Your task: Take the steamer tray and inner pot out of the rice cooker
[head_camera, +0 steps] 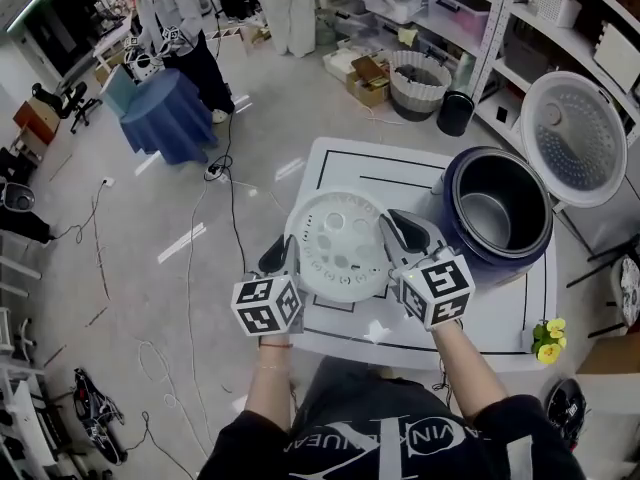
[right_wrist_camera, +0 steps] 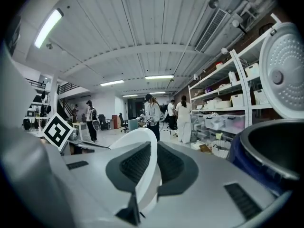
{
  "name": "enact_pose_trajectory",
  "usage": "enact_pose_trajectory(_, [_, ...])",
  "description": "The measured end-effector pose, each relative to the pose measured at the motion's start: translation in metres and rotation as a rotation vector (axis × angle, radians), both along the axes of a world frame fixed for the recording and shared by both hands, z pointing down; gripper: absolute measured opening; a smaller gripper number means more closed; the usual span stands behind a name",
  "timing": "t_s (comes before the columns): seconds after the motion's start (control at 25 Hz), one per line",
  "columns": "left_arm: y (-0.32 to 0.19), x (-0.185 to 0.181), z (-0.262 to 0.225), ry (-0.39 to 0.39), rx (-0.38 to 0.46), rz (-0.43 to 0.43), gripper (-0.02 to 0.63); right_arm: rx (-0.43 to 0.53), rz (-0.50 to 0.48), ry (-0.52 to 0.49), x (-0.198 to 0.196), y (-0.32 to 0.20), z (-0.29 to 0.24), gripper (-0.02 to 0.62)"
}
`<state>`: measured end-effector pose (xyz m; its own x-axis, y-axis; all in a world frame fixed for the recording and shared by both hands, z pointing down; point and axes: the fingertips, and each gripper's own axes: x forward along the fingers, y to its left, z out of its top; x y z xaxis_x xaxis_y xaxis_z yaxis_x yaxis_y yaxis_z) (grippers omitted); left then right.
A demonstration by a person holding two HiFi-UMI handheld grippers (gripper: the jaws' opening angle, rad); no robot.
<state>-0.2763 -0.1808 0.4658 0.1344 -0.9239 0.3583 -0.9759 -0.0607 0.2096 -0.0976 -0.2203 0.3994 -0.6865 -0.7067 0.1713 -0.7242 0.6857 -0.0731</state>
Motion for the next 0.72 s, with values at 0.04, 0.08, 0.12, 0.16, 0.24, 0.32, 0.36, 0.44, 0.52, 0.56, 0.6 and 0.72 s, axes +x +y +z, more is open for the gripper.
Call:
enact_pose_trajectory(0.04, [-0.001, -0.001, 0.005, 0.003, -0.011, -0.002, 0.054, -0.013, -0.002, 0.003, -0.001, -0.002, 0.006, 0.038])
enact_pose_trajectory(0.08, [-0.001, -0.003, 0.011, 0.007, -0.023, -0.004, 0.054, -0.026, -0.004, 0.005, -0.003, -0.004, 0.012, 0.038])
enact_pose_trajectory(0.12, [-0.001, -0.004, 0.017, 0.008, -0.035, -0.006, 0.054, -0.038, -0.005, 0.008, -0.005, -0.005, 0.018, 0.038])
enact_pose_trajectory(0.16, [-0.001, -0.006, 0.022, 0.009, -0.046, -0.008, 0.054, -0.051, -0.005, 0.011, -0.007, -0.007, 0.024, 0.038])
enact_pose_trajectory(0.24, [-0.002, -0.01, 0.033, 0.008, -0.069, -0.011, 0.054, -0.078, -0.001, 0.018, -0.011, -0.01, 0.038, 0.038])
enact_pose_trajectory(0.32, [-0.005, -0.014, 0.042, 0.004, -0.089, -0.012, 0.054, -0.105, 0.005, 0.027, -0.014, -0.015, 0.051, 0.038])
enact_pose_trajectory(0.36, [-0.006, -0.016, 0.046, 0.002, -0.099, -0.012, 0.054, -0.119, 0.007, 0.03, -0.015, -0.018, 0.058, 0.038])
enact_pose_trajectory(0.44, [-0.01, -0.018, 0.054, -0.001, -0.119, -0.009, 0.054, -0.149, 0.014, 0.031, -0.016, -0.023, 0.071, 0.038])
enact_pose_trajectory(0.52, [-0.014, -0.019, 0.062, -0.003, -0.136, -0.001, 0.054, -0.179, 0.024, 0.03, -0.016, -0.027, 0.083, 0.038])
enact_pose_trajectory(0.56, [-0.016, -0.02, 0.065, -0.003, -0.144, 0.002, 0.054, -0.19, 0.031, 0.03, -0.016, -0.029, 0.088, 0.038])
enact_pose_trajectory(0.6, [-0.019, -0.02, 0.068, -0.004, -0.15, 0.005, 0.054, -0.199, 0.037, 0.029, -0.016, -0.031, 0.093, 0.038])
enact_pose_trajectory(0.72, [-0.03, -0.02, 0.077, -0.006, -0.163, 0.02, 0.054, -0.221, 0.054, 0.027, -0.015, -0.041, 0.105, 0.039])
